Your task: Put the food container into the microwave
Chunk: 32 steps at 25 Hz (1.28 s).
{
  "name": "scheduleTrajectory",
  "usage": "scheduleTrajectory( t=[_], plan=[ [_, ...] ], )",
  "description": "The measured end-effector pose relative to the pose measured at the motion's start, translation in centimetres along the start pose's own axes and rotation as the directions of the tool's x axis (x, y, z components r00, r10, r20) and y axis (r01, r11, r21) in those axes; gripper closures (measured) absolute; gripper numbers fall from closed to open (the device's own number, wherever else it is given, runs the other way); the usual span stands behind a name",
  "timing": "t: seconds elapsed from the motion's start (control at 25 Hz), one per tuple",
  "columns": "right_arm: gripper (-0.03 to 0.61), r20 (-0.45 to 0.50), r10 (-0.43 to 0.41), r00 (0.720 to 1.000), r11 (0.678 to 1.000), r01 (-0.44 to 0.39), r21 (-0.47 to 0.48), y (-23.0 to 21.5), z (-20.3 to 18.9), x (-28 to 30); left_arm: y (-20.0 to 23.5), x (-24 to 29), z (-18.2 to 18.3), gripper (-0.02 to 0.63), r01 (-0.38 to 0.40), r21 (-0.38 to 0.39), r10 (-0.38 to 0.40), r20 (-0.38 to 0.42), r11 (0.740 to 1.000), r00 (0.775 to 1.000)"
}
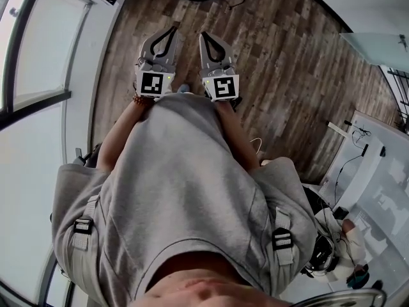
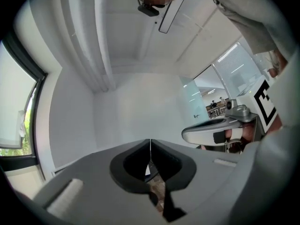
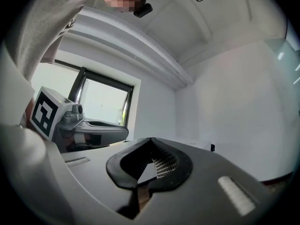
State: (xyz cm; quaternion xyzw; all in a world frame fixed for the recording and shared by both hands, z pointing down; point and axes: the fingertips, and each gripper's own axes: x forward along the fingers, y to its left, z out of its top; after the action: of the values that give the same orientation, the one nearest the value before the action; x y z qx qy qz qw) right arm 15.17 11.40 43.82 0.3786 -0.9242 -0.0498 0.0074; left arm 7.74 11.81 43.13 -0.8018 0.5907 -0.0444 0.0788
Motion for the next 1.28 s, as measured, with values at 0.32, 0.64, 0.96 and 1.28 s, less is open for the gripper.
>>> scheduleTrajectory(
  t=[0.32,0.64,0.96,1.28],
  plan=[
    [0.566,-0.03,0.051,0.998,0.998,-0.05,0.027,2.3,-1.0,-0.8,-1.4,-0.5,-1.4,0.615,0.052,-0.027,-0.053,-0.022,0.998,0.998],
    [0.566,-0.054,0.077,0.996,0.997,-0.077,0.01,2.8,-1.5,-1.4,-3.0,-0.4,-1.4,0.615,0.08,-0.012,-0.08,-0.011,0.997,0.997],
    [0.566,-0.058,0.106,0.993,0.994,-0.105,0.026,2.9,-2.3,-0.7,-2.4,0.0,-1.4,0.615,0.063,-0.009,-0.063,-0.007,0.998,0.998],
    [0.566,-0.078,0.142,0.987,0.989,-0.138,0.057,3.3,-3.1,0.2,-1.8,-0.6,-1.0,0.615,0.037,0.007,-0.037,-0.02,0.999,0.999]
  ],
)
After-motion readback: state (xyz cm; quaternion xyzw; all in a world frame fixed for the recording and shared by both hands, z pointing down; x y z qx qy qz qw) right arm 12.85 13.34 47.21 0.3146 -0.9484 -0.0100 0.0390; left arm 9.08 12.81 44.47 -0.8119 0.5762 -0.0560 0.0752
